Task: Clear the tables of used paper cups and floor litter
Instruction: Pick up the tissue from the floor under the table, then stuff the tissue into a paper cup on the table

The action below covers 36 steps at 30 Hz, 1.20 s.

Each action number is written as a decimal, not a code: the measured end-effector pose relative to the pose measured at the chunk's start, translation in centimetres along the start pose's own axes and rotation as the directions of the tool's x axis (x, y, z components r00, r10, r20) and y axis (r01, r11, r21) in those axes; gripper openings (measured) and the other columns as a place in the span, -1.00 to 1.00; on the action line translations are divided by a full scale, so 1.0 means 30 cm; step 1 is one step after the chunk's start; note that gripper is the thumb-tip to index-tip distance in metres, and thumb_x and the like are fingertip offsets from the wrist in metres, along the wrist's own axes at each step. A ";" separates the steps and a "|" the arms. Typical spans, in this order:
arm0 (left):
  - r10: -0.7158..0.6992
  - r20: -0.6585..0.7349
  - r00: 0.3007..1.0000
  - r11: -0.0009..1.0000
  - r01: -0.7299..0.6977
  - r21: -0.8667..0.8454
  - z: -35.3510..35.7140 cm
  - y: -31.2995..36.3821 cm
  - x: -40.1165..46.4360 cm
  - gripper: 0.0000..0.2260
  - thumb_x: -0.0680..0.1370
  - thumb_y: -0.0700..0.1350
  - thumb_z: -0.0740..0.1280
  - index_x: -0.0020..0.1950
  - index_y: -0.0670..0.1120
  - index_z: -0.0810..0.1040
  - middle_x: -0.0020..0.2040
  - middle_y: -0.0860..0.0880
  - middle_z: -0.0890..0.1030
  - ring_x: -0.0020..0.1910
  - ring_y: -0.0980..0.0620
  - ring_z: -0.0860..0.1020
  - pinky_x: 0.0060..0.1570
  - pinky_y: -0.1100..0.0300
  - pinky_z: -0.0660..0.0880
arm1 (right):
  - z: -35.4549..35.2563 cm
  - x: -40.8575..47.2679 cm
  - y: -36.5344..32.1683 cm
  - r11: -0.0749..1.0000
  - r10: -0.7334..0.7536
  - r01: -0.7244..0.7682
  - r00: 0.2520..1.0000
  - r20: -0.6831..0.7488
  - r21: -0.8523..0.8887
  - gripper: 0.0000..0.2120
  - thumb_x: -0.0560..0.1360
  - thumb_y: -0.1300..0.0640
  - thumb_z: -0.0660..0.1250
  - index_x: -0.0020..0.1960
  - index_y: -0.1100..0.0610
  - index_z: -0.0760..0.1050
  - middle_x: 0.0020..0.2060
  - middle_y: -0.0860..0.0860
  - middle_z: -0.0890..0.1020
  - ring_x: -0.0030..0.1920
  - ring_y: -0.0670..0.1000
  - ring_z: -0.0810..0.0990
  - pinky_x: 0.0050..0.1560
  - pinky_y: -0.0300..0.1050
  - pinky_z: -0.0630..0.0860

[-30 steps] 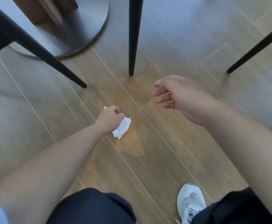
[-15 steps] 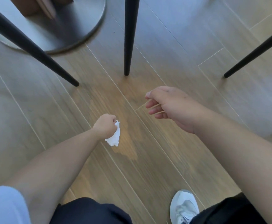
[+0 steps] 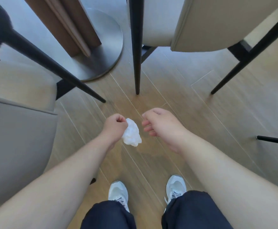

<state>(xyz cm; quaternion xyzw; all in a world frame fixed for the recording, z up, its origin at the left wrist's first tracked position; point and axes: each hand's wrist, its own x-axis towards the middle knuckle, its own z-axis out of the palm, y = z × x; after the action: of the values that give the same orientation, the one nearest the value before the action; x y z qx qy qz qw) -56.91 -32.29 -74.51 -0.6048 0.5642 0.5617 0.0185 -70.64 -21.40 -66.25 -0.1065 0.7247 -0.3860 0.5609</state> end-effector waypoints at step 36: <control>0.481 0.028 0.876 0.663 -0.342 -0.666 -0.492 1.211 -1.387 -0.75 0.51 -0.35 0.37 0.16 -0.17 0.62 0.07 -0.25 0.67 -0.06 -0.12 0.66 -0.19 0.12 0.59 | -0.238 -1.206 -1.126 0.845 -0.535 0.535 0.845 0.013 -0.017 -0.79 0.30 0.11 0.36 -0.08 -0.07 0.54 -0.14 -0.01 0.64 -0.21 -0.05 0.64 -0.30 -0.22 0.53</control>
<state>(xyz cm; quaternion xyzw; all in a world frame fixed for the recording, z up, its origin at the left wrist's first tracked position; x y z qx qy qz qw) -61.61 -27.62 -17.71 -0.3694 0.4548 0.7674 -0.2604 -73.85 -19.95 -16.36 -0.3112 0.6678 -0.5192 0.4332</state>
